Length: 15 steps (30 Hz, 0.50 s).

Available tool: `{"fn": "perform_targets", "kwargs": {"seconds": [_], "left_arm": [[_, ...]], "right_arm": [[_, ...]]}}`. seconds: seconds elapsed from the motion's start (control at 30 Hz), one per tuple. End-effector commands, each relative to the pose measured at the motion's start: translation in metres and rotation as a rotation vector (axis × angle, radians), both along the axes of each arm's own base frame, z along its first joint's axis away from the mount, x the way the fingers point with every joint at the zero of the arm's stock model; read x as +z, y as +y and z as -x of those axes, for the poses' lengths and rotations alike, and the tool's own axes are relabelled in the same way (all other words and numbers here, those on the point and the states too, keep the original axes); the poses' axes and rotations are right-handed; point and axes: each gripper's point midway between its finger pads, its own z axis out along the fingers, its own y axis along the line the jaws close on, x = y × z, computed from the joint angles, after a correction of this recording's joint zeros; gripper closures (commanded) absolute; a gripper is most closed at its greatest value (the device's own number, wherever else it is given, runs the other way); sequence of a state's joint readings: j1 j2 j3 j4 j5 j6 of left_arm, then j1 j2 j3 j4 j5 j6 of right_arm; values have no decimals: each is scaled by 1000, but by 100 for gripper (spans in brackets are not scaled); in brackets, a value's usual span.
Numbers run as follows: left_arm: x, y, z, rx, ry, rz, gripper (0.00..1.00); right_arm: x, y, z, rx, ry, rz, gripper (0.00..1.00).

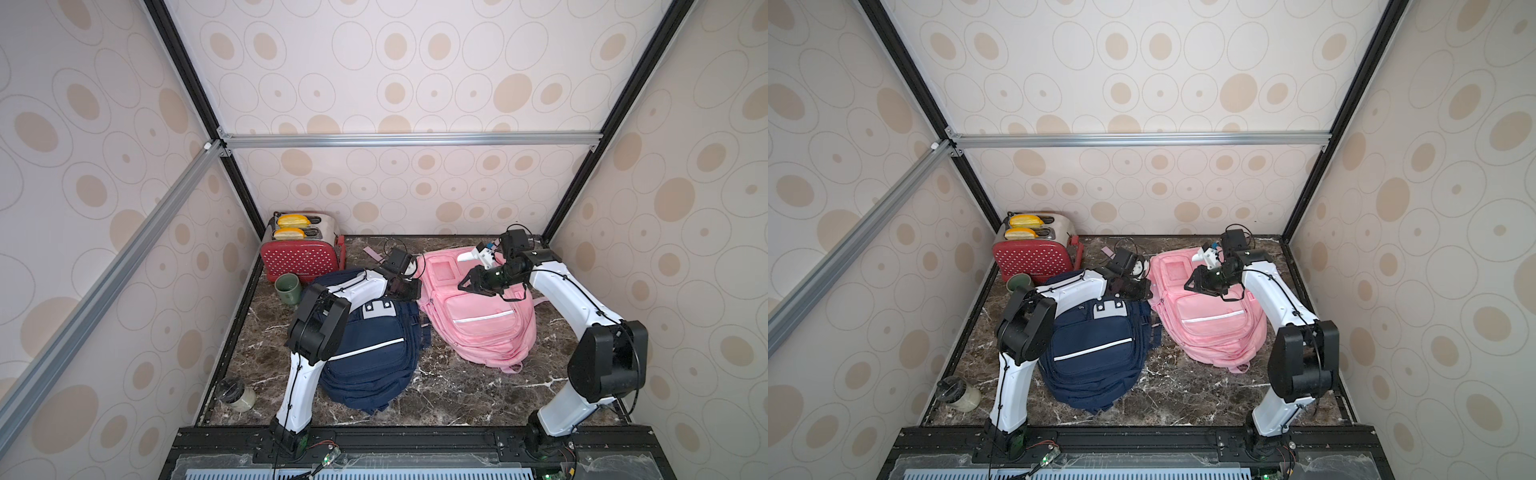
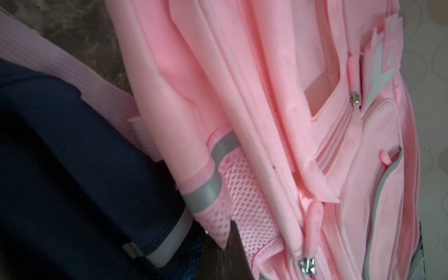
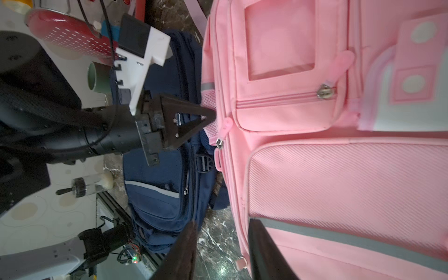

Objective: Zip up the backpack
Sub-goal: Adjust the backpack at the center of the board.

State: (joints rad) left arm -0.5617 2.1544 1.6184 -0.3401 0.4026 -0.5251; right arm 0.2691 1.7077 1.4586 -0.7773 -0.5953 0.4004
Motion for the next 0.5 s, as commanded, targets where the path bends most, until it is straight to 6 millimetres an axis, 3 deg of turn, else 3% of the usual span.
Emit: {"fn": "perform_targets", "kwargs": {"seconds": [0.0,0.47], "left_arm": [[24,-2,-7,-1,-32,30,100],[30,-3,-5,-19,-53,40,100]], "right_arm": [[-28,22,-4,6,111,-23,64],[-56,49,-13,36,177,-12,63]]}}
